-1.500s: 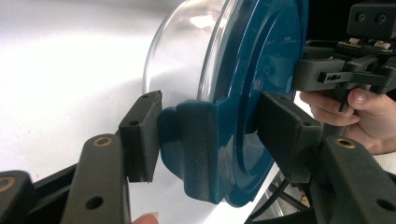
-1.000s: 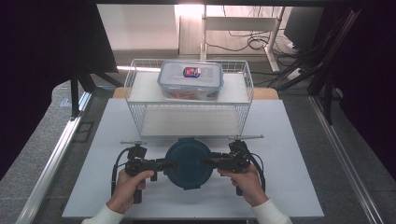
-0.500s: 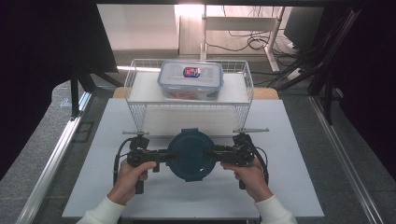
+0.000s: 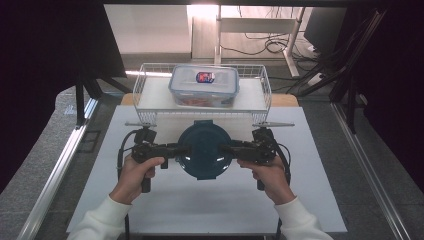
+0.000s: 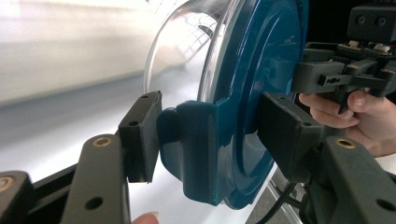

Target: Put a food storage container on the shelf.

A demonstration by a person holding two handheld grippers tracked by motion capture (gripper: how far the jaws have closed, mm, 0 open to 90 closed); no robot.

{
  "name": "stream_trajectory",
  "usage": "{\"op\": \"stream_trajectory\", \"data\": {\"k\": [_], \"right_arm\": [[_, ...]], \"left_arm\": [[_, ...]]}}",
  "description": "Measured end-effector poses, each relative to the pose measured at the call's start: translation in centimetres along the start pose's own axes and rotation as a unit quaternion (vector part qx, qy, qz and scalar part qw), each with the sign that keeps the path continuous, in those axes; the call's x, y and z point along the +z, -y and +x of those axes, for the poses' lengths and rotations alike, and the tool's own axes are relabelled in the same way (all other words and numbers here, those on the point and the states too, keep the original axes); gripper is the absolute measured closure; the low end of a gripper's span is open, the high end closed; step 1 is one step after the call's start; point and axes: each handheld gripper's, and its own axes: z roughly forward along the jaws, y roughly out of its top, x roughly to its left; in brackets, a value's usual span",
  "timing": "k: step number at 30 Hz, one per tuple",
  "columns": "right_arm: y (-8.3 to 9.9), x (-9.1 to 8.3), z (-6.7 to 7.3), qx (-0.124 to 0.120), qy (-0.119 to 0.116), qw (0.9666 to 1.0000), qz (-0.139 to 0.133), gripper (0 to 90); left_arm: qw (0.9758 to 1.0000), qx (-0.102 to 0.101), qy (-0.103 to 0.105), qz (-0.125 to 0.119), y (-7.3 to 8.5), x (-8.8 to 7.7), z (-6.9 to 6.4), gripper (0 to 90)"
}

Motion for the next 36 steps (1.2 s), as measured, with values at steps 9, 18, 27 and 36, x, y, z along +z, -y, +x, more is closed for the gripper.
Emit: {"op": "stream_trajectory", "data": {"k": [9, 18, 27, 36], "right_arm": [[-2.5, -0.6, 0.8, -0.012, 0.005, 0.9999, -0.008, 39.8], [-4.6, -1.3, 1.7, -0.018, 0.008, 0.9997, -0.011, 39.8], [-6.8, -1.7, 2.6, -0.025, 0.006, 0.9996, -0.015, 39.9], [-9.0, -2.4, 3.4, -0.036, 0.007, 0.9989, -0.027, 39.9]], "left_arm": [[0.9999, 0.006, 0.006, -0.008, -2.2, -0.8, -0.7, 41.2], [0.9998, 0.015, 0.008, -0.014, -4.1, -1.6, -1.5, 41.1], [0.9995, 0.026, 0.003, -0.02, -6.1, -2.7, -2.3, 41.1], [0.9989, 0.039, 0.002, -0.025, -8.4, -3.7, -3.5, 41.1]]}}
